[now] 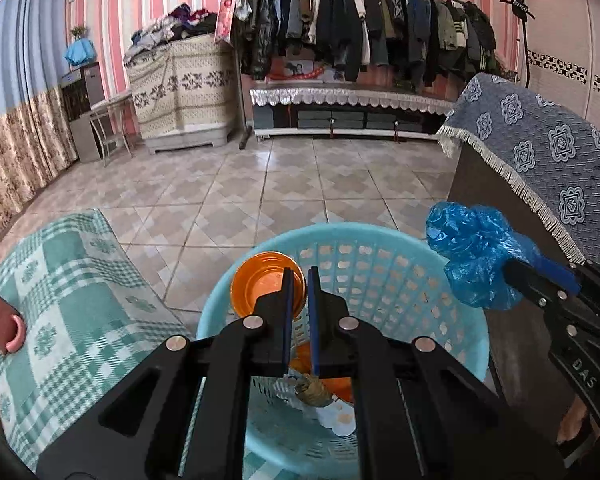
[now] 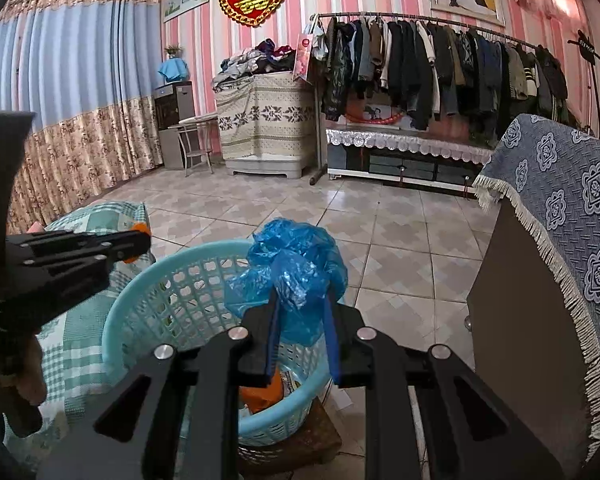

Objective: Collect trash
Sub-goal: 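Carry the blue bag and orange cup over the blue basket and open both tools, then move the right tool to the cream bowl while the left tool reaches the black cylinder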

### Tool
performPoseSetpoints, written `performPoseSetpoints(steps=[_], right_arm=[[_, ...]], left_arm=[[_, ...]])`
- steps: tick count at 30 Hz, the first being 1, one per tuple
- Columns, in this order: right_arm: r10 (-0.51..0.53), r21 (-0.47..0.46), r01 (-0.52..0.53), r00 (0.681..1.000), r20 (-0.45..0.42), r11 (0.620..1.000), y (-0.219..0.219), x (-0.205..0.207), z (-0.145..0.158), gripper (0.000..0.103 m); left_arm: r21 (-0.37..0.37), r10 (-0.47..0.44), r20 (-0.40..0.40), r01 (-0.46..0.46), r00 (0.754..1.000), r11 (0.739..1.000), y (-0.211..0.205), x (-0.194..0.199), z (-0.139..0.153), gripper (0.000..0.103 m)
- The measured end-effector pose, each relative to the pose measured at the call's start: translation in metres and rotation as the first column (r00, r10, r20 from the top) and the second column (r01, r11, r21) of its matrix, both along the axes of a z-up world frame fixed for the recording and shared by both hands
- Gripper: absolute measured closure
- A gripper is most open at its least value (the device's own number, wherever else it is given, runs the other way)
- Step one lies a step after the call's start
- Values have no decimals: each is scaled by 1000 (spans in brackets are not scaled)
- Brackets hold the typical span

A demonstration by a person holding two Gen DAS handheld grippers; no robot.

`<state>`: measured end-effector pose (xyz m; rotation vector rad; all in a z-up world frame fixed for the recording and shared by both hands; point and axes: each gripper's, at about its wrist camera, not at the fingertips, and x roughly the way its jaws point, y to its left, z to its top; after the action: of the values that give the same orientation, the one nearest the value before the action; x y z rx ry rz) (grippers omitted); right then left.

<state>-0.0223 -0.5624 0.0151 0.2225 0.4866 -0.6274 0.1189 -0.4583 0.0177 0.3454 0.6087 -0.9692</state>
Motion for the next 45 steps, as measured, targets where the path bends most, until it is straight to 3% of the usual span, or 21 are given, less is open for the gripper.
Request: performPoseSetpoints(steps=[3,5,6,7,16,17,19,20,21,25,32,41,45], right_arm=[[6,9,-6,1000,-4,1000,-1,4,-3,83],[12,11,-12,1000,-6,1000,-1,7,-4,83],[15,11,-15,1000,-8,1000,0,9,-5,83],[18,12,-18,1000,-10,1000,0,11,-5,83],[64,28,-63,998,-25,998,7,38,-10,83],[72,28,-71,997,-26,997,9,43,-10,82],[85,29,-84,996,-36,996,11,55,-11,67],[90,34,-89,995,-42,995,13,58,-12,35],[96,36,-94,994,-46,995,14,61,-14,21],[91,28,-90,993,-74,996,24,64,-20,21],[98,-25,-100,992,-81,995,54,66,-16,12],[185,-75,-187,982,-42,979,103,88,16,9],[253,-66,-256,966,-46,964,132,104,17,8]], left_arm=[[27,-4,-12,5,1000,1000,-6,4,-7,95],[37,8,-9,-8,1000,999,-4,6,-8,73],[31,22,-3,-22,1000,999,-2,7,-7,52],[13,48,8,-48,999,999,3,8,-4,40],[-51,202,2,-202,979,978,53,28,22,10],[-55,217,3,-217,976,975,59,29,24,9],[-60,243,10,-242,970,968,72,30,29,7],[-60,253,17,-252,967,966,77,30,32,7],[-61,273,28,-271,962,961,85,30,35,5],[-72,317,38,-314,948,947,112,31,41,5],[-75,424,23,-421,905,904,176,35,40,5],[-69,579,49,-575,814,815,268,45,40,5],[-44,651,120,-651,749,757,307,45,34,5]])
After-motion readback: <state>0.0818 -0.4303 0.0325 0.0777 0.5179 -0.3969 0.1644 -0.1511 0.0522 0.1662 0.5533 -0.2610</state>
